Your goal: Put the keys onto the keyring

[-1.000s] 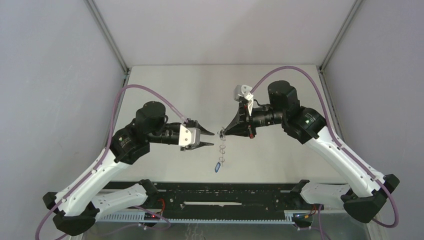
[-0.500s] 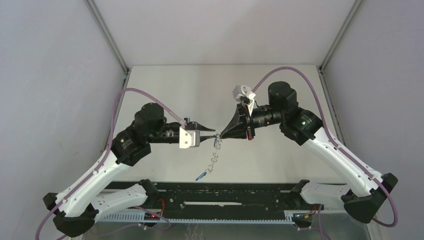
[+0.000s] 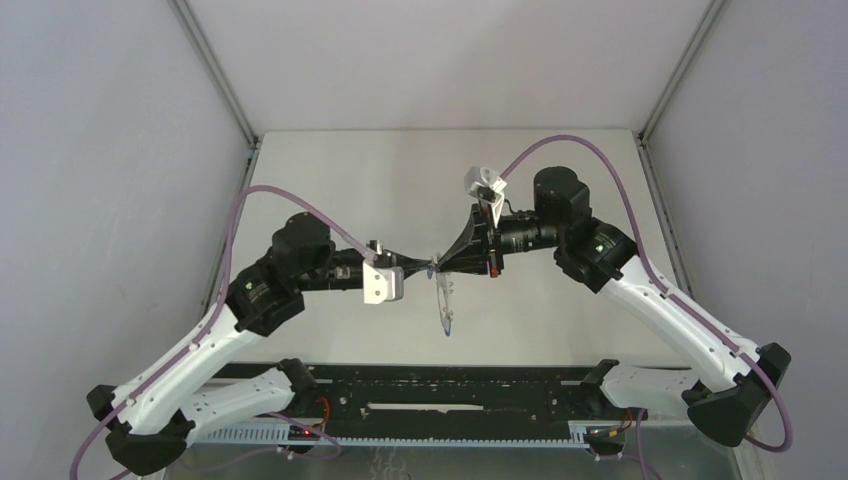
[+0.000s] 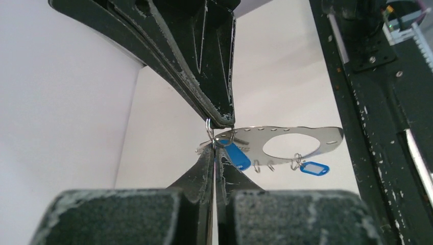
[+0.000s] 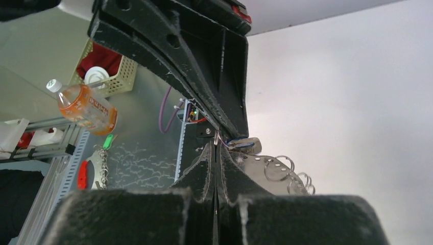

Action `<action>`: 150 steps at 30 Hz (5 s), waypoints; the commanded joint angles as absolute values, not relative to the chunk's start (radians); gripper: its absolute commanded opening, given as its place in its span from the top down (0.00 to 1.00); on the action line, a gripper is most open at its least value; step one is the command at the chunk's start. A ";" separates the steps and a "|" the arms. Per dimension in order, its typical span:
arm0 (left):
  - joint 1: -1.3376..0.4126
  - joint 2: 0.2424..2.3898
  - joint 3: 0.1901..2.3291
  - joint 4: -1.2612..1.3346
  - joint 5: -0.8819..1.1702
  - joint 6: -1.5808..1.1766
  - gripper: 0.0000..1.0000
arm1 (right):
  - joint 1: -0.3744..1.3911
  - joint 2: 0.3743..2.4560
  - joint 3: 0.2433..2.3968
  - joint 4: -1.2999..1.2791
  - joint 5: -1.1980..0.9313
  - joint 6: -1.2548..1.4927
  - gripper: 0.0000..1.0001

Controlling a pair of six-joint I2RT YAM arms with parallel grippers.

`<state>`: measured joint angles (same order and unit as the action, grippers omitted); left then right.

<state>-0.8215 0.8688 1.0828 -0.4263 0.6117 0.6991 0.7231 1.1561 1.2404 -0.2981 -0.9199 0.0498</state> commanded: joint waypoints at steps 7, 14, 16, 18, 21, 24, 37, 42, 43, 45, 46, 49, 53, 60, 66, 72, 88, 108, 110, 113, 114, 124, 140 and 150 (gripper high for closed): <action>-0.919 0.807 0.972 -0.346 0.444 0.914 0.99 | 0.723 1.071 1.126 -0.025 -0.775 0.218 1.00; -0.949 0.798 0.928 -0.284 0.347 0.988 0.97 | 0.716 1.045 1.077 0.051 -0.735 0.263 1.00; -0.961 0.793 0.913 -0.271 0.322 1.018 0.95 | 0.712 1.031 1.058 0.072 -0.716 0.275 1.00; -0.968 0.786 0.908 -0.270 0.316 1.035 0.91 | 0.711 1.024 1.037 0.101 -0.706 0.289 1.00; -0.969 0.776 0.916 -0.274 0.331 1.002 0.76 | 0.710 1.015 1.014 0.130 -0.695 0.298 1.00; -0.969 0.775 0.945 -0.275 0.327 0.901 0.62 | 0.705 0.992 0.977 0.180 -0.694 0.296 1.00; -0.811 0.815 1.086 -0.241 0.612 0.330 0.59 | 0.684 0.973 0.846 0.515 -0.906 0.415 1.00; -0.807 0.824 1.082 -0.309 0.708 0.364 0.60 | 0.684 0.995 0.847 0.601 -0.955 0.458 1.00; -0.806 0.826 1.081 -0.319 0.709 0.372 0.60 | 0.684 1.000 0.847 0.607 -0.961 0.464 1.00; -0.805 0.826 1.084 -0.330 0.712 0.377 0.62 | 0.685 1.004 0.847 0.617 -0.970 0.470 1.00; -0.805 0.828 1.086 -0.335 0.722 0.377 0.63 | 0.686 1.004 0.847 0.617 -0.970 0.470 1.00; -0.805 0.832 1.088 -0.331 0.751 0.363 0.63 | 0.689 1.005 0.847 0.621 -0.972 0.467 1.00; -0.805 0.836 1.085 -0.297 0.762 0.337 0.63 | 0.697 1.012 0.858 0.601 -0.974 0.451 1.00; -0.805 0.839 1.080 -0.271 0.781 0.319 0.63 | 0.723 1.026 0.882 0.542 -0.967 0.403 1.00; -0.805 0.842 1.062 -0.277 0.771 0.357 0.74 | 0.731 1.031 0.897 0.525 -0.970 0.388 1.00; -0.805 0.832 1.048 -0.330 0.755 0.426 0.90 | 0.730 1.020 0.901 0.512 -0.976 0.385 1.00; -0.805 0.889 1.150 -0.480 0.707 0.452 1.00 | 0.745 1.118 1.362 -0.582 -0.807 -0.244 0.59; -0.806 0.908 1.163 -0.501 0.664 0.460 1.00 | 0.946 1.308 1.623 -0.884 -0.546 -0.423 0.72; -0.807 0.906 1.160 -0.497 0.667 0.459 1.00 | 0.952 1.316 1.631 -0.881 -0.542 -0.423 0.74; -0.807 0.905 1.160 -0.494 0.667 0.458 1.00 | 0.959 1.332 1.643 -0.887 -0.535 -0.422 0.75; -0.806 0.904 1.159 -0.494 0.667 0.458 1.00 | 0.960 1.337 1.647 -0.893 -0.534 -0.423 0.76; -0.808 0.893 1.150 -0.487 0.668 0.460 1.00 | 0.965 1.374 1.685 -0.941 -0.517 -0.429 0.91; -0.808 0.848 1.116 -0.517 0.676 0.621 0.73 | 0.757 1.103 1.278 -0.304 -0.825 -0.050 1.00; -0.808 0.840 1.050 -0.268 0.613 0.537 0.56 | 0.739 1.004 1.047 0.075 -0.873 0.124 1.00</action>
<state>-0.8085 0.8497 1.0771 -0.3943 0.6369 0.5694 0.7418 1.0607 1.1122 -0.1982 -0.8318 0.0090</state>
